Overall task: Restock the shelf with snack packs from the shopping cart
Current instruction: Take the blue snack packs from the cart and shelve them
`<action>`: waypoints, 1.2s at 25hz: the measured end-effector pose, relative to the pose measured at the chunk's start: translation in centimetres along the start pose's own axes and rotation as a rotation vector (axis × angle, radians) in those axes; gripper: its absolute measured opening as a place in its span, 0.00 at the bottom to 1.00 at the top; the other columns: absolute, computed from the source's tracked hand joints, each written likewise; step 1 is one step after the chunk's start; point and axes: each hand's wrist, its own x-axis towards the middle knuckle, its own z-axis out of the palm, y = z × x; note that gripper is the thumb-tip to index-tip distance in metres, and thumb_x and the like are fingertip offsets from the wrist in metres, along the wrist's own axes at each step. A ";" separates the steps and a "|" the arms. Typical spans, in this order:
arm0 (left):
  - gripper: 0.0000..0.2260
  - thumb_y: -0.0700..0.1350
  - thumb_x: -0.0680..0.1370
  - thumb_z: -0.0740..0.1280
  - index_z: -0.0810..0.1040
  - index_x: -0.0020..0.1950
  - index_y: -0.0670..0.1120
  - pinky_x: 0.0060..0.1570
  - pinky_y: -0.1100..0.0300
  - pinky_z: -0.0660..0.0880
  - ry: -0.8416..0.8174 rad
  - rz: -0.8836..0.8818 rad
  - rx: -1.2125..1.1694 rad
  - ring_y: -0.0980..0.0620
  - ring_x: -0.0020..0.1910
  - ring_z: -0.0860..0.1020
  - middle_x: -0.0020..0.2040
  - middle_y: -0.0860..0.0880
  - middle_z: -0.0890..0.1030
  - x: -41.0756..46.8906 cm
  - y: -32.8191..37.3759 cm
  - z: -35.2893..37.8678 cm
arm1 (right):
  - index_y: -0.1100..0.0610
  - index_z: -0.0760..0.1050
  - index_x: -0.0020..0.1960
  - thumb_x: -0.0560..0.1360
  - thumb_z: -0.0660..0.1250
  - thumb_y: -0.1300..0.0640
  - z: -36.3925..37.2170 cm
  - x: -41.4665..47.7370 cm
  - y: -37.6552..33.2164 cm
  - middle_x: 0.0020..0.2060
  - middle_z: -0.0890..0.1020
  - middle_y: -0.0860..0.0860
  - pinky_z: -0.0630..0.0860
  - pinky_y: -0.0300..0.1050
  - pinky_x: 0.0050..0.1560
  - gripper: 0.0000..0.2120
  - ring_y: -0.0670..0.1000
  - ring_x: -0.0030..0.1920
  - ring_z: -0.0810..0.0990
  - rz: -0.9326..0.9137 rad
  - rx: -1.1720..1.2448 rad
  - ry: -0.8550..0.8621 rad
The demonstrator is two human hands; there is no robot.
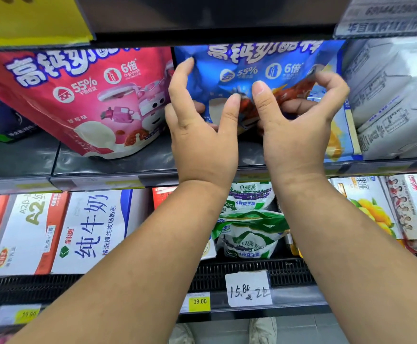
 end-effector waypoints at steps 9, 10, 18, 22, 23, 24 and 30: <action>0.33 0.49 0.76 0.71 0.60 0.77 0.56 0.54 0.64 0.70 -0.066 -0.082 0.116 0.65 0.40 0.69 0.55 0.46 0.73 0.9 1.3 1.1 | 0.44 0.62 0.57 0.62 0.74 0.38 1.2 1.5 0.2 0.38 0.80 0.54 0.81 0.58 0.44 0.31 0.59 0.40 0.82 0.064 0.049 0.005; 0.33 0.50 0.76 0.71 0.59 0.77 0.57 0.52 0.65 0.69 -0.074 -0.090 0.130 0.64 0.40 0.70 0.55 0.46 0.73 1.1 1.4 1.2 | 0.45 0.62 0.57 0.62 0.74 0.38 1.4 1.8 0.2 0.40 0.80 0.56 0.81 0.58 0.45 0.31 0.59 0.40 0.82 0.065 0.048 0.008; 0.33 0.51 0.77 0.70 0.57 0.78 0.51 0.55 0.60 0.70 -0.105 -0.146 0.211 0.44 0.54 0.76 0.59 0.44 0.71 2.8 1.6 2.1 | 0.46 0.62 0.58 0.61 0.71 0.35 2.7 2.6 0.2 0.42 0.78 0.53 0.78 0.54 0.52 0.32 0.54 0.45 0.81 0.058 0.024 0.033; 0.34 0.50 0.77 0.70 0.57 0.78 0.49 0.54 0.61 0.68 -0.077 -0.141 0.217 0.45 0.54 0.75 0.59 0.44 0.71 2.8 1.2 2.4 | 0.46 0.63 0.58 0.61 0.72 0.35 2.9 2.7 0.5 0.42 0.79 0.54 0.79 0.55 0.50 0.33 0.53 0.44 0.81 0.069 0.030 0.016; 0.35 0.49 0.76 0.71 0.57 0.78 0.49 0.55 0.60 0.69 -0.068 -0.131 0.215 0.46 0.53 0.75 0.58 0.44 0.72 2.6 1.2 2.3 | 0.46 0.63 0.58 0.61 0.72 0.35 2.8 2.6 0.6 0.42 0.79 0.55 0.80 0.56 0.49 0.33 0.54 0.44 0.82 0.083 0.043 0.007; 0.35 0.49 0.76 0.71 0.57 0.78 0.49 0.56 0.58 0.70 -0.060 -0.122 0.211 0.46 0.52 0.74 0.57 0.43 0.72 2.2 1.2 2.2 | 0.46 0.63 0.58 0.60 0.73 0.35 2.6 2.4 0.7 0.42 0.79 0.54 0.80 0.57 0.49 0.33 0.54 0.44 0.82 0.096 0.052 0.001; 0.37 0.47 0.74 0.73 0.58 0.78 0.54 0.56 0.53 0.76 -0.050 -0.121 0.149 0.47 0.49 0.78 0.56 0.45 0.74 1.2 0.8 0.7 | 0.44 0.64 0.55 0.59 0.73 0.36 1.5 1.1 0.4 0.46 0.77 0.54 0.80 0.58 0.50 0.31 0.55 0.49 0.80 0.097 0.026 -0.018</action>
